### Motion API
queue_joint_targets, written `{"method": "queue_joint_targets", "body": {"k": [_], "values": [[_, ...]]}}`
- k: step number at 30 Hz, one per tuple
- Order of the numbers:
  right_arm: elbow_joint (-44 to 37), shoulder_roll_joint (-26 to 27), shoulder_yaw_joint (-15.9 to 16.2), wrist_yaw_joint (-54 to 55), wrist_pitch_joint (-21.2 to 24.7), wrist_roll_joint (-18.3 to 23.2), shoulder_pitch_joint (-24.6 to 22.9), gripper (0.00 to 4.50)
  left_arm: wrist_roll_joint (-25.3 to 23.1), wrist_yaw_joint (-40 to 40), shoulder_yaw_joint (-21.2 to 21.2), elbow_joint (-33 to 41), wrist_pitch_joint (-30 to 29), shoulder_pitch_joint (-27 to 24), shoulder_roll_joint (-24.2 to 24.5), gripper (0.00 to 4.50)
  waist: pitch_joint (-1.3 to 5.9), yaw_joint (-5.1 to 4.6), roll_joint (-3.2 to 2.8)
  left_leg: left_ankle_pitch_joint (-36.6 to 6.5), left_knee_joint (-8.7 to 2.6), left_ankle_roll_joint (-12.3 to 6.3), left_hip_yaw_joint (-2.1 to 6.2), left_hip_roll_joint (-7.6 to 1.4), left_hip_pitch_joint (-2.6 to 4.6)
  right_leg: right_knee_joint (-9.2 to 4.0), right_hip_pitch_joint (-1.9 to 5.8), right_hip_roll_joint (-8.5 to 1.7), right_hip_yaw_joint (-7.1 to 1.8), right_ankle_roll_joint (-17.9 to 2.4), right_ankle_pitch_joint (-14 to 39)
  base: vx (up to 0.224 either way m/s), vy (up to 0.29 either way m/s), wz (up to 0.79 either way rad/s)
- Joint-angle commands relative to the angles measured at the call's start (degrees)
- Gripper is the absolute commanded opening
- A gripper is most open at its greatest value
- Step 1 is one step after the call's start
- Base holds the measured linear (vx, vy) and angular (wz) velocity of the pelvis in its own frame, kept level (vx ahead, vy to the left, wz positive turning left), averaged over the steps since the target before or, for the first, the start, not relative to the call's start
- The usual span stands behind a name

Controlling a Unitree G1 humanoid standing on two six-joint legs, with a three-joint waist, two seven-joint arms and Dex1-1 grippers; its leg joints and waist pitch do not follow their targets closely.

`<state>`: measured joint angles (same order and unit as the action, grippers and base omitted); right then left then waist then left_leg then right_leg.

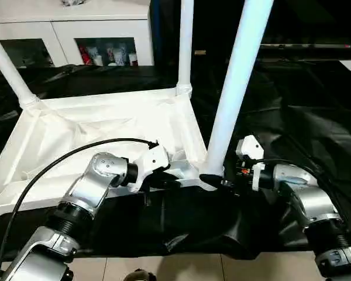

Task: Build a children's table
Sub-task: Rotate leg to tighten

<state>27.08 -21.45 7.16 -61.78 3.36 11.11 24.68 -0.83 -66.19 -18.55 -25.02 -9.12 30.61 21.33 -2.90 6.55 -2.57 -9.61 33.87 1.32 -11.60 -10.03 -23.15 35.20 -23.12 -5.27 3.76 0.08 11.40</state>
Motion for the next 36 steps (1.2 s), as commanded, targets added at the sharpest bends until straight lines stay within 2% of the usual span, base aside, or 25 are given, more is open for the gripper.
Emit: {"method": "queue_joint_targets", "body": {"k": [1,3,6,8,14,20,22,23,24,25,26,28,29,32,34,36], "values": [[-0.8,-0.2,-0.1,-0.6,0.3,0.5,0.1,3.87,1.9,-0.8,0.2,1.3,0.3,-0.5,-0.4,0.00,4.15,0.20,1.39,-6.9,-3.33,-5.82,1.49,-3.48,1.53,-3.34,2.49,-3.85,-2.43,-14.6,4.3,0.000,0.000,0.00],[-0.6,-0.3,-0.1,-0.9,0.2,0.5,-0.1,3.62,1.7,-0.7,0.2,1.4,0.2,-0.6,-0.3,0.00,4.10,0.24,1.43,-7.2,-3.28,-6.03,1.47,-3.46,1.50,-3.39,2.50,-3.87,-2.41,-14.6,4.9,0.000,0.000,0.00],[-0.3,-0.3,0.0,-1.2,0.0,0.6,-0.1,3.51,1.6,-0.6,0.2,1.7,0.0,-0.8,-0.1,0.00,4.06,0.25,1.42,-7.9,-3.32,-5.65,1.51,-3.49,1.52,-3.50,2.50,-3.87,-2.42,-14.4,6.3,0.000,0.000,0.00],[-0.2,-0.3,0.0,-1.2,0.0,0.5,-0.2,3.18,1.6,-0.6,0.2,1.9,-0.1,-0.9,-0.1,0.00,4.09,0.25,1.35,-7.8,-3.30,-5.52,1.53,-3.49,1.53,-3.44,2.49,-3.84,-2.42,-14.4,6.2,0.000,0.000,0.00],[0.1,-0.1,0.3,-1.2,-0.4,0.2,-0.4,2.77,1.2,-0.9,-0.2,2.0,-0.2,-1.3,0.4,0.00,4.20,0.23,1.44,-6.8,-3.16,-5.89,1.51,-3.43,1.47,-3.22,2.58,-3.80,-2.40,-14.6,4.6,0.000,0.000,0.00],[0.1,0.3,0.6,-1.0,-0.4,-0.1,-0.8,2.70,1.1,-0.6,-0.2,2.2,-0.4,-1.5,0.3,0.00,4.25,0.22,1.42,-6.8,-3.06,-6.06,1.52,-3.43,1.53,-3.17,2.53,-3.78,-2.37,-14.7,4.7,0.000,0.000,0.00],[1.5,1.4,0.2,2.0,-0.6,-0.9,-0.4,2.70,0.8,0.3,-0.1,1.4,-0.4,-1.2,0.0,0.00,4.19,0.16,1.48,-7.3,-3.11,-5.82,1.52,-3.42,1.55,-3.23,2.50,-3.77,-2.38,-14.7,5.3,0.000,0.000,0.00],[3.2,2.4,-0.3,5.5,-1.7,-2.0,0.2,2.70,0.2,1.7,0.0,0.3,-0.5,-0.8,-0.4,0.00,4.16,0.12,1.26,-7.5,-3.09,-5.65,1.53,-3.39,1.54,-3.28,2.44,-3.81,-2.42,-14.7,5.7,0.000,0.000,0.00],[4.2,3.0,-0.6,7.4,-2.0,-2.5,0.5,2.70,-0.1,2.6,0.1,-0.3,-0.6,-0.5,-0.7,0.00,3.96,-0.18,1.30,-8.6,-3.27,-4.90,1.54,-3.30,1.48,-3.57,2.33,-3.83,-2.45,-14.5,7.3,0.000,0.000,0.00],[7.3,4.8,-1.8,14.1,-2.3,-3.9,1.7,2.70,-1.3,6.1,0.6,-3.0,-0.8,0.6,-1.8,0.00,4.00,-0.27,1.35,-9.1,-3.31,-4.35,1.58,-3.31,1.54,-3.64,2.39,-3.94,-2.46,-14.4,8.2,0.000,0.000,0.00],[8.9,6.0,-2.4,17.7,-2.3,-4.5,2.3,2.70,-1.9,8.5,1.0,-4.9,-0.3,1.5,-2.7,0.00,3.74,-0.83,1.32,-12.3,-3.70,-2.21,1.78,-3.18,1.77,-4.06,2.30,-3.88,-2.47,-13.6,12.6,0.000,0.000,0.00],[11.8,8.8,-3.7,25.3,-0.8,-5.0,3.6,2.70,-2.9,14.5,2.2,-9.2,-0.1,3.7,-5.0,0.00,3.60,-1.18,1.34,-14.2,-3.82,-1.02,1.74,-3.18,2.04,-4.43,2.08,-3.86,-2.55,-13.1,15.1,0.000,0.000,0.00],[13.3,10.1,-4.5,29.1,0.0,-5.1,4.2,2.69,-3.3,17.0,2.6,-11.0,-0.4,4.7,-6.1,0.00,3.38,-1.53,1.34,-17.1,-4.05,0.45,1.87,-3.06,2.39,-4.96,1.86,-3.94,-2.61,-12.0,19.1,0.000,0.000,0.00],[16.2,12.5,-5.4,36.0,1.1,-5.6,5.5,2.69,-4.3,21.5,2.8,-13.9,-0.8,6.7,-8.2,0.00,3.23,-1.49,1.48,-19.7,-4.31,1.46,2.23,-3.11,2.48,-5.51,1.93,-4.28,-2.56,-9.9,24.1,0.000,0.000,0.00],[19.8,14.6,-5.4,42.9,1.1,-7.1,7.2,2.69,-5.1,26.2,2.9,-17.0,-1.9,9.1,-10.8,0.00,3.06,-1.65,1.38,-20.9,-4.42,2.16,2.22,-3.07,2.76,-5.88,1.46,-4.26,-2.64,-9.2,25.9,0.000,0.000,0.00],[23.1,16.3,-6.2,47.1,0.9,-6.9,8.8,2.69,-5.3,29.3,3.3,-19.6,-1.8,11.1,-13.0,0.00,3.08,-1.62,1.32,-22.8,-4.54,2.76,2.40,-3.14,3.14,-6.15,1.33,-4.36,-2.59,-8.5,27.5,0.000,0.000,0.00]]}}
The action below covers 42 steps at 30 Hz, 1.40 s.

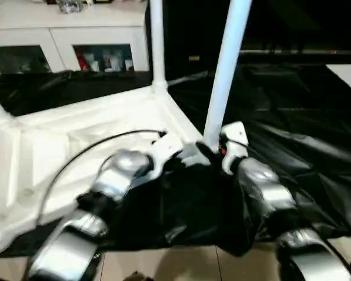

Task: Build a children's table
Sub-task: Rotate leg to tighten

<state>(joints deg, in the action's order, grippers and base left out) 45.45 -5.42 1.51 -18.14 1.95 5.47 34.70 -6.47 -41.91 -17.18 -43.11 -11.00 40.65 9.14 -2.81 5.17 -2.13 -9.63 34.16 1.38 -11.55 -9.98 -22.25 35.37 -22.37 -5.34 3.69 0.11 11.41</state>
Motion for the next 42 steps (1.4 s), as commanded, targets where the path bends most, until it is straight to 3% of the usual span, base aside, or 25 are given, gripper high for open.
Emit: {"method": "queue_joint_targets", "body": {"k": [1,3,5,7,10,11,13,16,22,25,28,34,38,42], "values": [[5.9,0.8,-1.1,3.6,2.2,-0.6,-0.7,2.69,0.5,5.3,2.1,-2.4,1.3,1.8,-1.8,0.00,2.98,-0.24,0.82,-23.3,-4.82,2.70,2.34,-3.12,2.43,-6.47,0.48,-4.28,-2.45,-8.6,27.6,0.000,0.000,0.00],[7.0,1.2,-1.4,3.8,1.3,-0.6,-0.2,2.69,0.8,4.8,2.2,-3.4,2.7,2.4,-2.8,0.00,2.93,-0.20,0.82,-24.8,-5.17,2.55,2.49,-3.22,2.57,-6.80,0.72,-4.31,-2.33,-8.2,27.1,0.000,0.000,0.00],[7.1,1.2,-1.7,3.7,0.4,-0.7,0.0,2.69,0.6,4.0,1.9,-3.6,3.0,2.4,-3.1,0.00,3.02,-0.28,0.62,-24.9,-5.38,2.48,2.61,-3.27,2.27,-6.56,0.96,-4.28,-2.36,-8.3,25.2,0.000,0.000,0.00],[5.8,1.2,-3.2,2.0,-0.5,1.1,-0.1,3.39,0.4,3.2,1.5,-3.6,3.5,2.0,-2.7,0.00,3.12,-0.23,0.65,-24.5,-5.43,2.00,2.49,-3.24,2.10,-6.46,1.11,-4.32,-2.44,-8.8,23.1,0.000,0.000,0.00],[4.5,0.3,-3.3,-0.2,-1.8,1.9,0.1,3.45,0.3,1.8,1.1,-3.9,4.5,1.6,-1.9,0.00,3.17,-0.05,0.68,-23.4,-5.32,1.30,2.38,-3.27,2.09,-6.44,1.13,-4.43,-2.52,-9.3,22.1,0.000,0.000,0.00],[4.4,-0.4,-3.2,-0.6,-2.3,1.6,0.3,3.74,0.3,1.2,1.0,-4.1,5.1,1.5,-1.6,0.00,3.27,0.04,0.75,-22.2,-5.29,1.01,2.31,-3.30,1.96,-6.32,1.26,-4.47,-2.57,-9.7,21.0,0.000,0.000,0.00],[3.7,-1.7,-3.2,-2.8,-3.0,1.6,0.3,3.82,0.3,0.0,0.7,-4.1,6.1,1.3,-1.0,0.00,3.31,0.17,0.83,-20.5,-5.22,0.31,2.15,-3.27,1.83,-6.19,1.36,-4.41,-2.51,-10.1,20.1,0.000,0.000,0.00],[1.0,-4.4,-2.1,-8.7,-2.3,2.0,-0.5,4.15,0.5,-2.0,0.3,-2.7,6.6,0.5,0.2,0.00,3.30,0.49,1.01,-19.2,-5.03,-0.56,1.98,-3.28,1.76,-6.21,1.59,-4.42,-2.56,-10.2,19.7,0.000,0.000,0.00],[-7.5,-11.9,1.2,-26.3,-1.0,3.6,-4.5,4.40,1.8,-8.4,-0.3,1.6,7.7,-1.9,3.0,0.00,3.62,1.51,1.10,-13.3,-4.56,-3.31,1.80,-3.44,1.08,-5.50,2.24,-4.30,-2.44,-10.8,15.0,0.000,0.000,0.00],[-11.7,-14.9,2.9,-32.8,-0.1,4.7,-6.7,4.40,2.6,-12.6,-0.8,3.8,8.6,-3.1,4.4,0.00,3.76,1.51,0.98,-11.6,-4.47,-3.94,1.81,-3.52,0.87,-4.90,2.30,-4.03,-2.29,-12.1,11.4,0.000,0.000,0.00],[-18.3,-17.6,4.7,-40.6,2.3,6.9,-9.9,4.40,5.9,-22.0,-1.7,9.2,7.3,-5.8,6.9,0.00,3.85,1.71,0.78,-9.9,-4.25,-5.76,1.75,-3.78,0.74,-4.14,2.25,-3.87,-2.25,-14.0,6.2,0.000,0.000,0.00],[-22.5,-19.0,6.7,-45.0,4.6,7.9,-11.7,4.40,8.5,-29.2,-3.0,15.7,3.4,-8.1,9.5,0.00,4.01,1.81,0.40,-10.3,-4.08,-5.23,1.56,-4.00,1.15,-3.84,1.64,-3.79,-2.34,-15.7,5.5,0.000,0.000,0.00],[-24.1,-19.3,7.1,-45.9,5.6,8.3,-12.4,4.40,8.6,-29.9,-3.0,17.3,2.4,-8.8,10.0,0.00,3.70,2.08,0.59,-12.7,-4.37,-3.50,1.59,-3.80,0.99,-4.39,1.65,-3.98,-2.47,-14.1,9.8,0.000,0.000,0.00],[-24.4,-19.6,7.2,-46.6,5.8,7.9,-12.5,4.40,8.5,-29.8,-2.9,17.7,2.1,-8.9,10.0,0.00,3.72,2.05,0.64,-12.9,-4.36,-2.83,1.64,-3.77,1.00,-4.48,1.66,-4.02,-2.53,-13.3,10.7,0.000,0.000,0.00]]}}
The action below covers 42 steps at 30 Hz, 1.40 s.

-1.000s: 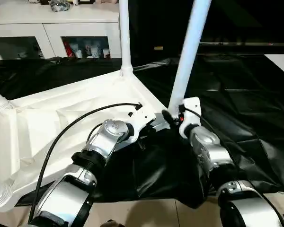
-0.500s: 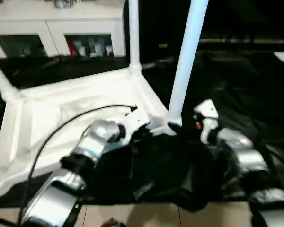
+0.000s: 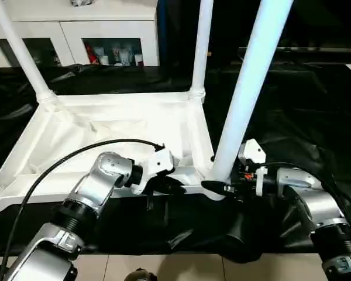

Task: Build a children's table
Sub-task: Rotate leg to tighten

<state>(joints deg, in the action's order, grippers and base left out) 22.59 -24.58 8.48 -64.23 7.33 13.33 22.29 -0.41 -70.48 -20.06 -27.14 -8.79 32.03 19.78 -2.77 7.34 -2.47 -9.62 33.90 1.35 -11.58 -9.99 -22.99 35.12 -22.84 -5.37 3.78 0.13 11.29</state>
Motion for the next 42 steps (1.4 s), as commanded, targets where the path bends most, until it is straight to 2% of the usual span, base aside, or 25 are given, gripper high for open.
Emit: {"method": "queue_joint_targets", "body": {"k": [1,7,8,9,12,13,19,21,26,27,28,34,36,37,38,39,41,42], "values": [[-1.5,-0.4,0.3,-0.5,0.4,0.1,-0.1,4.40,2.4,-1.3,0.0,1.8,-0.1,-0.3,-0.7,0.00,3.71,-0.13,0.98,-12.7,-4.08,-2.82,1.70,-3.74,1.71,-4.18,2.17,-4.01,-2.62,-13.3,10.6,0.000,0.000,0.00],[-1.5,-0.4,0.3,-0.5,0.4,0.1,-0.1,4.40,2.4,-1.3,0.0,1.8,-0.1,-0.3,-0.7,0.00,3.85,-0.07,0.98,-10.7,-3.81,-3.71,1.64,-3.64,1.62,-3.91,2.22,-3.89,-2.51,-13.9,8.0,0.000,0.000,0.00],[-1.4,-0.5,0.3,-0.7,0.4,-0.2,-0.1,4.24,2.4,-1.4,0.0,2.0,-0.3,-0.4,-0.7,0.00,3.88,-0.06,0.94,-10.7,-3.81,-3.75,1.65,-3.66,1.62,-3.87,2.24,-3.90,-2.50,-13.9,8.0,0.000,0.000,0.00],[-0.9,-0.4,0.4,-0.5,0.2,-0.6,0.2,4.24,2.3,-1.2,0.1,2.1,-0.5,-0.5,-0.7,0.00,3.87,-0.09,1.27,-10.7,-3.80,-3.82,1.60,-3.68,1.64,-3.91,2.26,-3.89,-2.50,-13.9,8.1,0.000,0.000,0.00],[-0.2,-0.2,0.8,-0.2,0.0,-1.1,0.7,3.95,2.2,-0.9,0.2,2.4,-0.9,-0.7,-0.7,0.00,3.90,-0.04,1.16,-10.1,-3.71,-4.00,1.62,-3.65,1.60,-3.82,2.29,-3.95,-2.49,-14.0,8.1,0.000,0.000,0.00],[-0.1,-0.3,1.0,-0.4,0.0,-1.2,0.8,3.87,2.1,-0.8,0.2,2.8,-1.3,-0.9,-0.6,0.00,3.92,-0.05,1.36,-9.8,-3.69,-4.18,1.59,-3.65,1.62,-3.79,2.29,-3.89,-2.48,-13.9,8.0,0.000,0.000,0.00],[0.7,-0.2,1.5,-0.5,-0.7,-1.9,0.9,3.25,2.1,-0.6,0.3,3.1,-1.7,-1.1,-0.5,0.00,3.91,-0.04,1.32,-9.6,-3.62,-4.45,1.61,-3.64,1.59,-3.76,2.26,-3.89,-2.47,-13.8,8.3,0.000,0.000,0.00],[0.9,-0.2,1.6,-0.5,-0.8,-2.0,1.0,3.25,2.1,-0.4,0.4,3.1,-1.7,-1.2,-0.5,0.00,3.92,-0.05,1.35,-9.4,-3.57,-4.52,1.60,-3.61,1.59,-3.75,2.28,-3.90,-2.48,-13.8,8.2,0.000,0.000,0.00],[1.4,-0.1,1.7,-0.2,-1.3,-2.3,1.1,2.84,1.7,0.2,0.4,3.1,-1.6,-1.4,-0.6,0.00,3.90,-0.21,1.44,-9.4,-3.51,-4.67,1.59,-3.58,1.51,-3.76,2.28,-3.89,-2.48,-13.8,8.5,0.000,0.000,0.00],[1.6,-0.1,1.8,-0.1,-1.5,-2.3,1.0,2.80,1.7,0.3,0.4,3.1,-1.6,-1.5,-0.7,0.00,3.92,-0.17,1.23,-9.5,-3.50,-4.59,1.61,-3.59,1.57,-3.77,2.24,-3.92,-2.48,-13.8,8.6,0.000,0.000,0.00],[1.7,-0.2,1.8,-0.1,-1.6,-2.4,1.0,2.76,1.7,0.4,0.4,3.1,-1.6,-1.5,-0.8,0.00,3.88,-0.25,1.39,-9.7,-3.52,-4.52,1.58,-3.58,1.58,-3.83,2.23,-3.84,-2.48,-13.7,8.9,0.000,0.000,0.00],[3.7,1.2,0.4,3.6,-3.5,-2.9,1.2,2.70,0.9,4.3,1.3,1.5,-0.9,-1.1,-2.0,0.00,3.88,-0.65,1.38,-10.0,-3.54,-4.14,1.67,-3.48,1.52,-3.84,2.32,-3.92,-2.45,-13.8,9.1,0.000,0.000,0.00],[9.6,4.9,-3.2,13.3,-5.4,-3.0,3.0,2.70,-1.7,13.0,2.7,-4.3,0.0,1.6,-4.3,0.00,3.74,-1.02,1.28,-10.9,-3.55,-3.76,1.55,-3.37,1.60,-4.21,2.07,-3.88,-2.53,-13.7,10.6,0.000,0.000,0.00],[10.4,5.3,-3.6,14.4,-5.6,-3.0,3.2,2.69,-2.0,14.0,2.8,-5.0,0.0,1.9,-4.5,0.00,3.63,-1.20,1.28,-11.8,-3.63,-3.26,1.57,-3.31,1.68,-4.40,1.97,-3.86,-2.56,-13.5,11.9,0.000,0.000,0.00],[14.0,8.0,-5.6,20.9,-5.8,-2.8,3.9,2.69,-2.9,19.7,4.0,-9.2,0.3,4.1,-6.5,0.00,3.65,-1.35,1.56,-12.8,-3.70,-2.23,1.59,-3.13,1.80,-4.68,1.96,-3.94,-2.48,-13.0,14.6,0.000,0.000,0.00],[15.1,9.1,-6.2,23.5,-5.8,-2.9,4.0,2.69,-2.9,21.4,4.3,-10.5,-0.1,5.0,-7.4,0.00,3.62,-1.36,1.57,-13.6,-3.84,-1.18,1.79,-3.19,1.99,-4.88,2.01,-4.15,-2.46,-12.3,16.9,0.000,0.000,0.00],[17.2,11.0,-7.2,28.9,-5.9,-3.4,4.3,2.69,-3.5,24.3,4.5,-12.7,0.0,6.4,-8.6,0.00,3.54,-1.34,1.45,-14.2,-4.01,-0.83,1.83,-3.30,2.06,-5.11,1.86,-4.10,-2.49,-11.3,17.9,0.000,0.000,0.00],[21.0,13.5,-7.8,38.3,-5.7,-5.2,5.3,2.69,-4.5,29.4,4.8,-16.2,-0.4,8.9,-10.7,0.00,3.54,-1.38,1.71,-14.3,-4.04,-0.82,1.80,-3.30,2.01,-5.09,1.80,-4.08,-2.49,-11.1,17.9,0.000,0.000,0.00]]}}
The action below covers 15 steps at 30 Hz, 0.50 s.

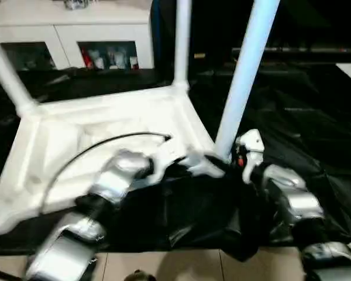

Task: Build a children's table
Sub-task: Rotate leg to tighten

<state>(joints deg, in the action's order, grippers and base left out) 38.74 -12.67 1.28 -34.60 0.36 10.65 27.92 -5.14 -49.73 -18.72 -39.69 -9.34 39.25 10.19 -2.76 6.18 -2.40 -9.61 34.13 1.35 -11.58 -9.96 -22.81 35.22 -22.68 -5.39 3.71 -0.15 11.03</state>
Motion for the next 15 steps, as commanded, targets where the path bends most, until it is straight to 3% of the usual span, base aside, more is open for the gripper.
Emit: {"method": "queue_joint_targets", "body": {"k": [1,2,4,8,13,15], "values": [[4.8,1.6,-0.6,8.7,1.2,-2.6,-0.4,2.69,0.3,8.6,3.4,-3.6,0.2,1.7,-1.2,0.00,3.35,-0.33,1.52,-14.7,-4.36,-0.60,1.71,-3.19,1.88,-5.36,1.39,-3.95,-2.50,-10.6,18.9,0.000,0.000,0.00],[7.2,3.3,-1.1,14.8,2.1,-3.4,0.5,2.69,0.0,12.3,4.0,-6.2,-0.4,3.4,-2.8,0.00,3.49,-0.27,1.72,-15.4,-4.48,0.00,1.97,-3.21,1.91,-5.40,1.75,-4.18,-2.33,-10.2,20.4,0.000,0.000,0.00],[9.0,4.8,-1.5,18.4,2.8,-3.9,1.5,2.69,-0.3,15.1,4.5,-8.7,-0.3,5.1,-4.2,0.00,3.40,-0.29,1.54,-16.1,-4.56,0.24,1.90,-3.21,2.10,-5.61,1.51,-4.10,-2.42,-9.8,20.5,0.000,0.000,0.00],[10.7,6.7,-1.5,19.1,1.4,-4.5,3.0,2.69,-0.9,16.7,4.6,-12.1,1.2,7.0,-5.6,0.00,3.01,-0.33,1.46,-21.2,-4.98,0.99,2.26,-3.25,2.54,-6.42,1.53,-4.42,-2.36,-8.5,25.3,0.000,0.000,0.00],[9.3,6.9,-2.8,15.0,-1.4,-1.9,3.6,2.69,-1.2,13.6,3.1,-11.9,2.2,6.6,-5.2,0.00,3.25,-0.20,1.34,-20.3,-5.10,0.40,2.26,-3.37,2.32,-6.12,1.72,-4.47,-2.55,-8.8,21.8,0.000,0.000,0.00],[8.7,6.6,-3.3,13.9,-1.9,-0.9,3.9,3.24,-1.2,12.7,2.9,-11.8,2.8,6.4,-4.9,0.00,3.28,-0.09,1.29,-19.1,-5.05,-0.31,2.12,-3.35,2.22,-6.04,1.79,-4.44,-2.57,-9.5,20.2,0.000,0.000,0.00]]}}
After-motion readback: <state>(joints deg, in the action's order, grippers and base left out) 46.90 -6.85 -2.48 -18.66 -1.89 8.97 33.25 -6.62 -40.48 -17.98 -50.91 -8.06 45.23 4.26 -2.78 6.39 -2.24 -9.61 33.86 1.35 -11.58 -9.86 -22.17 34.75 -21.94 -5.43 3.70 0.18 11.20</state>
